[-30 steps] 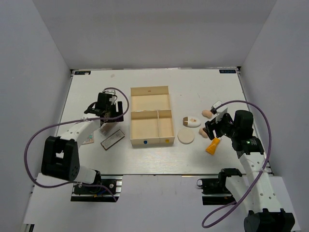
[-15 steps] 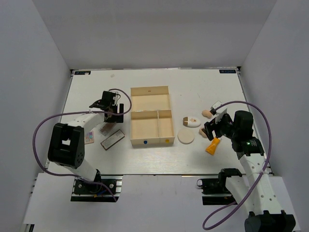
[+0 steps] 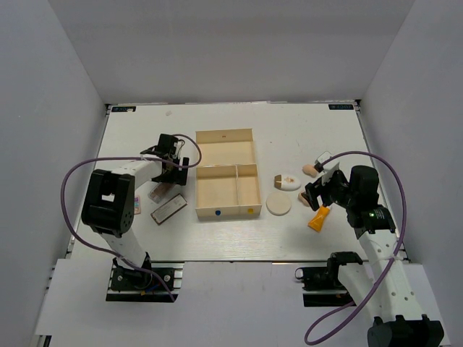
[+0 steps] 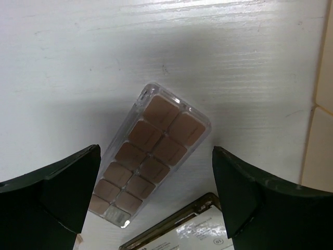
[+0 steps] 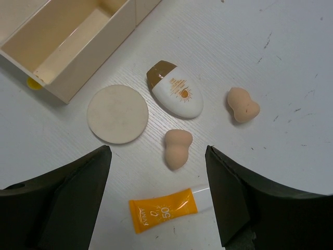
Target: Organize the makeup
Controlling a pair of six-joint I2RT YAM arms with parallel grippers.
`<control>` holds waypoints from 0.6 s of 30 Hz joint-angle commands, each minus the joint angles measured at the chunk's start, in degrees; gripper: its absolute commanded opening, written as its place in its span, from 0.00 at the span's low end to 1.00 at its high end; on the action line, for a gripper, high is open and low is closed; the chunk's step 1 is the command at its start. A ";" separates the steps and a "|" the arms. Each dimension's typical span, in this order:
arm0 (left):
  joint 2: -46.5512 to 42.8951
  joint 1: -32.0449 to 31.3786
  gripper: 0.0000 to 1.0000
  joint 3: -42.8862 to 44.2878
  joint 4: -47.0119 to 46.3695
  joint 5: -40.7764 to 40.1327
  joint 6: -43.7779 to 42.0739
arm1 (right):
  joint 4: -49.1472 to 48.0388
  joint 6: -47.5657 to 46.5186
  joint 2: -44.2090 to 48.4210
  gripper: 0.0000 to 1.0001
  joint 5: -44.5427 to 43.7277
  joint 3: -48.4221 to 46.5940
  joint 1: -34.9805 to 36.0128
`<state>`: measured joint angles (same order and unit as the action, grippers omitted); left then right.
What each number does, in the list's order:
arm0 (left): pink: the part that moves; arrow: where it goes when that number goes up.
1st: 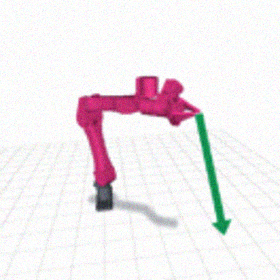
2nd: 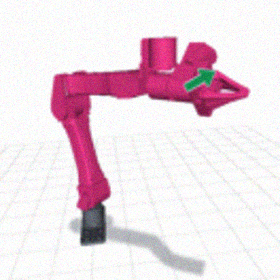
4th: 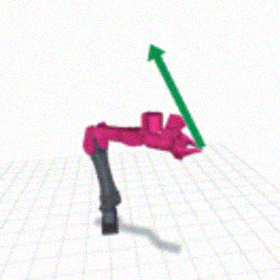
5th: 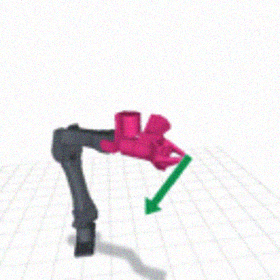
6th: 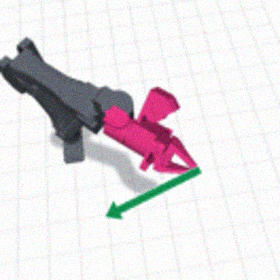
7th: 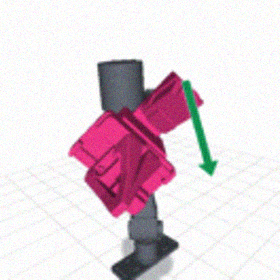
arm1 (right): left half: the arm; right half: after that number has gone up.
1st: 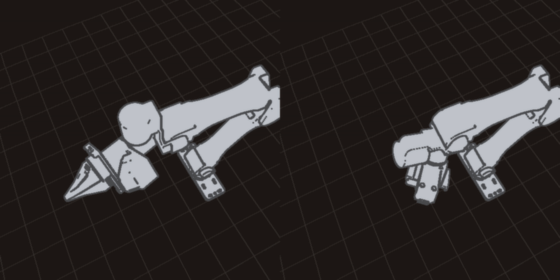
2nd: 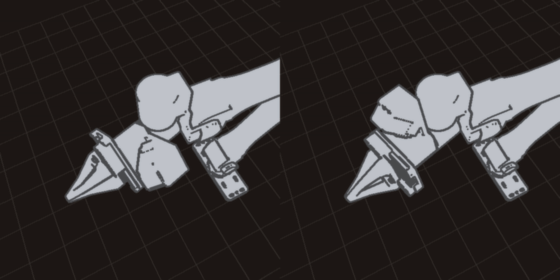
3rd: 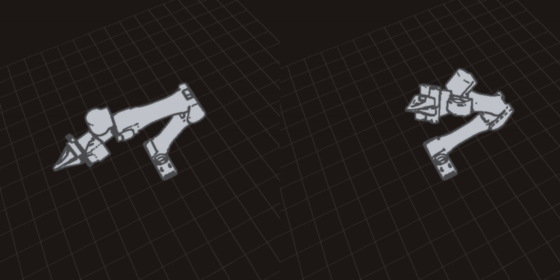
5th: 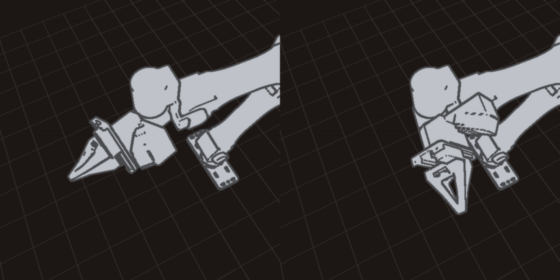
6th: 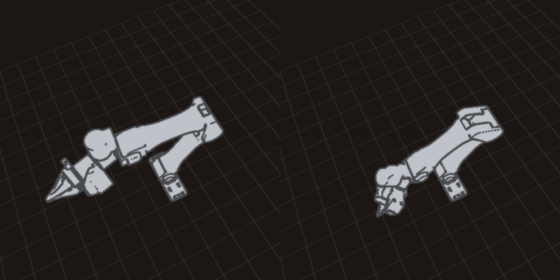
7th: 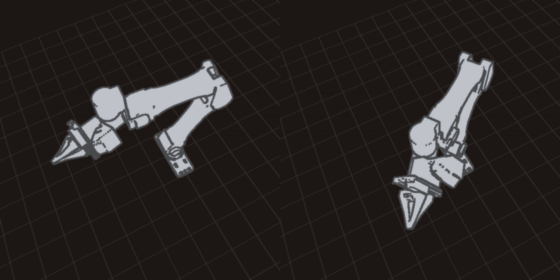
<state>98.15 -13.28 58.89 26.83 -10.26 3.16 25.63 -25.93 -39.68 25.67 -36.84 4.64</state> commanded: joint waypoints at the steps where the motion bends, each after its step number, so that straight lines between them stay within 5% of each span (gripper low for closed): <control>1: 2.13 0.09 0.97 2.01 1.03 1.56 -1.05 | -1.10 0.36 0.48 0.79 0.17 0.19 0.54; 7: 7.40 0.62 0.97 4.74 4.46 1.65 0.44 | -0.93 0.27 0.66 0.79 0.17 0.28 0.54; 18: 6.79 0.62 0.60 5.18 5.07 2.35 1.32 | -0.93 0.36 0.75 0.79 0.35 0.37 0.72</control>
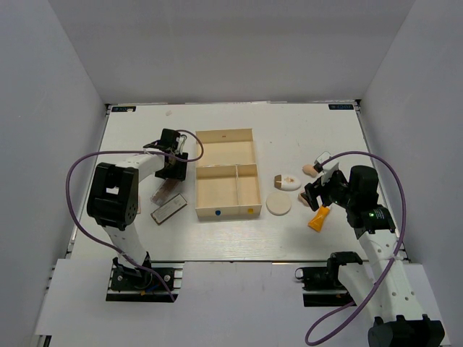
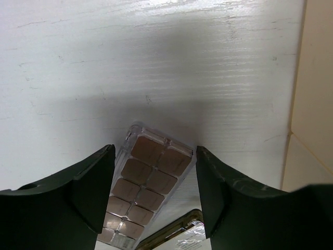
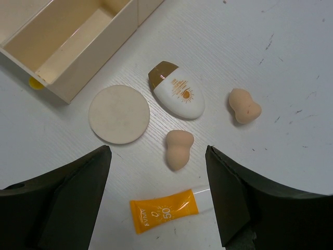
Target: Organize the makeup
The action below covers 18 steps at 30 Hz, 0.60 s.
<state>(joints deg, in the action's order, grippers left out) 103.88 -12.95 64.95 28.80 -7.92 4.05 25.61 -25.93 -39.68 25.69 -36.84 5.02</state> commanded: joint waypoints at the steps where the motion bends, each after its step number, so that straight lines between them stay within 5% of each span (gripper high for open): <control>1: 0.89 0.29 0.57 -0.70 3.19 0.19 0.43 | -1.00 0.36 0.75 0.79 0.32 0.37 0.35; 6: -1.65 0.29 0.40 -0.70 2.58 -2.18 1.39 | -1.00 0.44 0.57 0.79 0.32 0.28 0.52; 8: -2.62 0.29 0.41 -1.05 1.97 -3.50 1.74 | -1.08 0.53 0.48 0.79 0.32 0.37 0.43; 13: -3.51 0.29 0.79 -1.67 1.70 -5.70 2.19 | -1.08 0.45 0.48 0.79 0.23 0.37 0.61; 18: -3.24 -0.23 0.89 -3.06 2.14 -5.61 2.01 | -1.08 0.62 0.31 0.80 0.32 0.45 0.35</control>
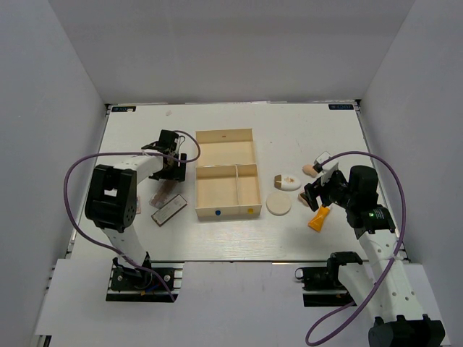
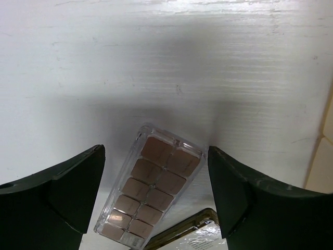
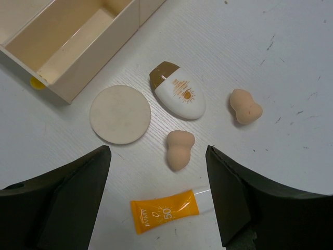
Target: Organize the makeup
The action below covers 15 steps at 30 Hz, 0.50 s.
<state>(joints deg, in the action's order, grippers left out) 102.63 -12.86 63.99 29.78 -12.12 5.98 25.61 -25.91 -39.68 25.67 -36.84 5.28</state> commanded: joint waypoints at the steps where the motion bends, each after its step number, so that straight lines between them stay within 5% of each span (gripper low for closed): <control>1: -2.34 -0.32 0.90 -2.55 1.07 -2.02 0.09 | -1.08 0.51 0.13 0.80 0.34 0.45 0.08; 15: 0.72 -0.85 0.86 -3.96 3.97 0.60 0.96 | -0.91 0.77 0.83 0.80 0.52 0.28 0.17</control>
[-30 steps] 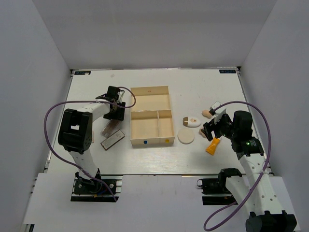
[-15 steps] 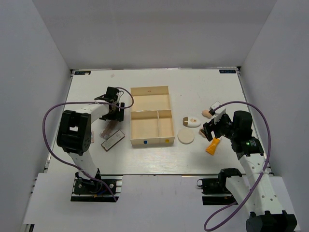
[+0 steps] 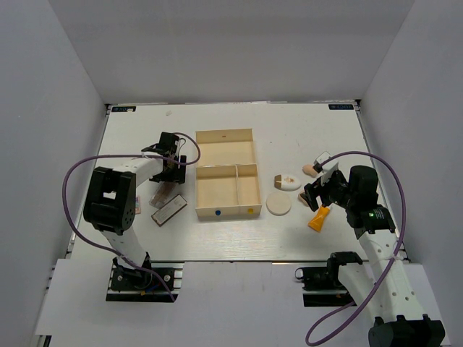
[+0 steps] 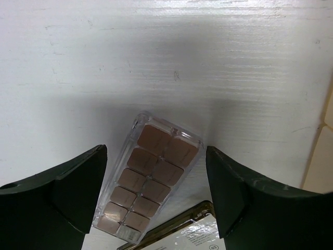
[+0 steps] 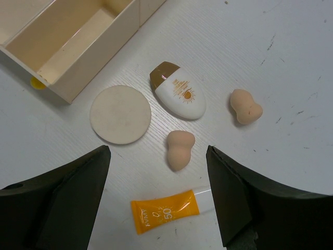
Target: Organize the makeup
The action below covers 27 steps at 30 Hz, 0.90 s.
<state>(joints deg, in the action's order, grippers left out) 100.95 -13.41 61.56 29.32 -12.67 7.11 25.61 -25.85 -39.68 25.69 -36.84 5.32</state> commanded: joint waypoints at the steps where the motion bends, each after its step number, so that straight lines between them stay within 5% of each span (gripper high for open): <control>1: 3.02 -0.30 0.86 -1.10 5.04 1.24 -0.08 | -1.00 0.71 0.92 0.80 0.50 0.19 0.21; 10: 4.70 -0.30 0.81 -0.92 5.83 1.15 0.71 | -0.82 0.62 1.18 0.80 0.67 0.28 0.30; 16: 4.96 -0.30 0.50 0.40 6.71 -0.51 1.58 | -0.82 0.62 1.01 0.81 0.59 0.19 0.39; 27: -1.36 0.84 0.20 1.81 4.26 -9.91 4.22 | -1.00 0.62 0.48 0.80 0.59 0.28 0.39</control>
<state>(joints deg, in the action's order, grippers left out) 102.50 -13.17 63.86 32.14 -17.26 10.15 25.61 -25.76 -39.24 25.69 -36.84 5.39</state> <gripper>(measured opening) 0.655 0.806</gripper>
